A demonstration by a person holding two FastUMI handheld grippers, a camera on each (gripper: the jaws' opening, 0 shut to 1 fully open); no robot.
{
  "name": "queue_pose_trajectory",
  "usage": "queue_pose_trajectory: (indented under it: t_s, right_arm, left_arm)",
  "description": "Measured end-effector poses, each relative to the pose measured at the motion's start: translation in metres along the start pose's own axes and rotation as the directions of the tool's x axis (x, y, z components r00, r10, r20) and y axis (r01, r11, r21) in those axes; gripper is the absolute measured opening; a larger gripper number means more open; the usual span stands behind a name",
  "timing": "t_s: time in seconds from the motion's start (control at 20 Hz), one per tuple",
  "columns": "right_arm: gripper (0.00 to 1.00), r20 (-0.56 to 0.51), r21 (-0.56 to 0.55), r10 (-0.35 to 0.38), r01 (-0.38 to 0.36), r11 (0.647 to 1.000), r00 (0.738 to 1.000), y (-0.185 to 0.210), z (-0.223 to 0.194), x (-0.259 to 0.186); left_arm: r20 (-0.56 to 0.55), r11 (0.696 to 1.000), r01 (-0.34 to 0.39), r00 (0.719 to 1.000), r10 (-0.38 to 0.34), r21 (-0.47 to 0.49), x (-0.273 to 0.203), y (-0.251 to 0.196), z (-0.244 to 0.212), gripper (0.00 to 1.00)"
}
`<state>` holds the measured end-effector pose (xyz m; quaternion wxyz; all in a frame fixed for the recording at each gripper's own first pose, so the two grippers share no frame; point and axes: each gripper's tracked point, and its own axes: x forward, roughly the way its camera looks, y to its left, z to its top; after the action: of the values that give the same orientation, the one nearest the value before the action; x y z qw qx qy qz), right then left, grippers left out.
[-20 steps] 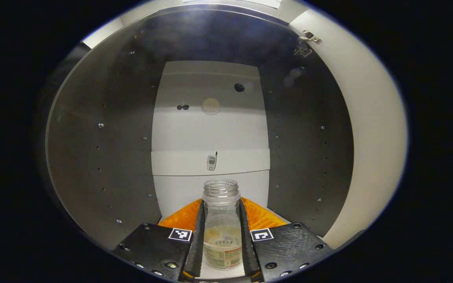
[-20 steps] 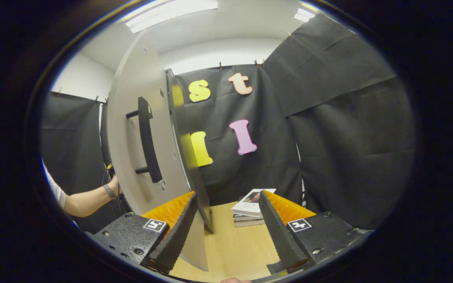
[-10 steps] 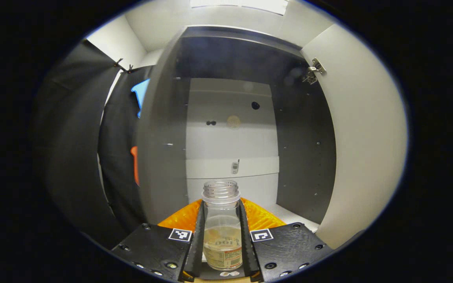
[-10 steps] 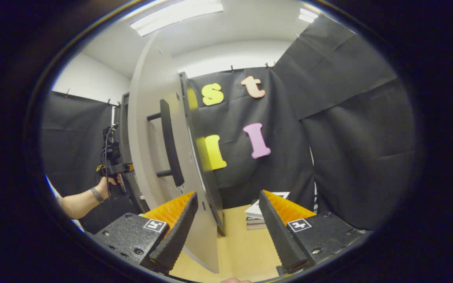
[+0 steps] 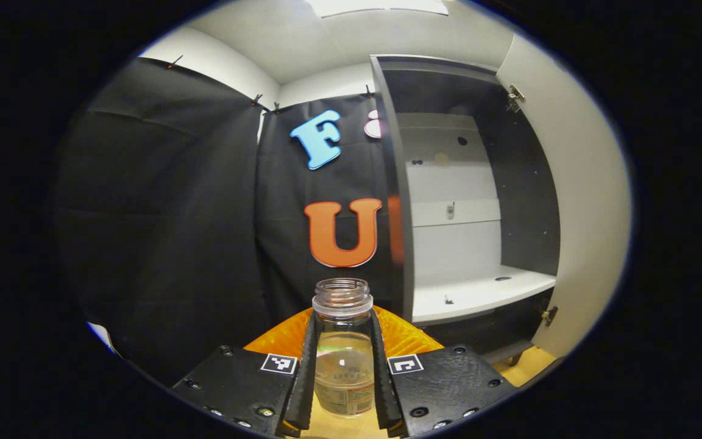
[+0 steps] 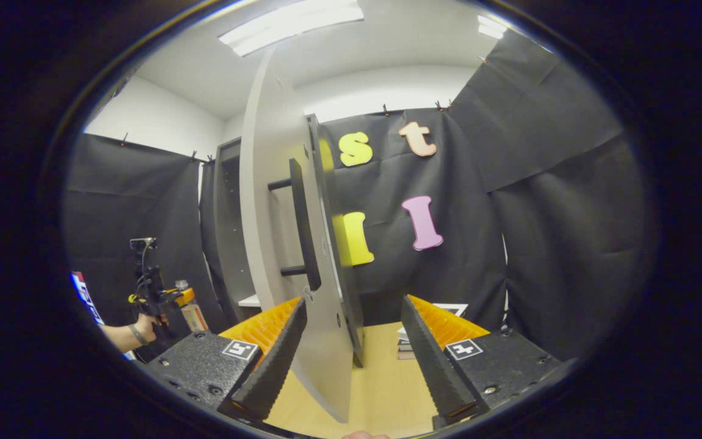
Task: Open the cabinet door with the right hand, grasp the bottle in the cabinet with the left hand and place it on the coaster, then close the cabinet door with the right hand.
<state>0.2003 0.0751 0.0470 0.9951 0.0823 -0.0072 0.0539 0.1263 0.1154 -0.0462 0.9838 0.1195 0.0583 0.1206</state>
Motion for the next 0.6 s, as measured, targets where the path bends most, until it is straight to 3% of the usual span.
queue_pose_trajectory:
  t_s: [0.25, 0.6]
  right_arm:
    - [0.96, -0.013, -0.022, -0.024, 0.024, 0.999, 1.0, -0.001, 0.007, -0.001]
    - [0.96, 0.027, -0.058, -0.143, 0.144, 0.988, 0.989, -0.014, 0.027, -0.015]
  left_arm:
    - [0.035, 0.983, -0.183, 0.983, 0.182, 0.012, -0.054, 0.043, -0.061, 0.39]
    - [-0.067, 0.971, -0.238, 0.969, 0.237, -0.004, -0.085, 0.038, -0.16, 0.39]
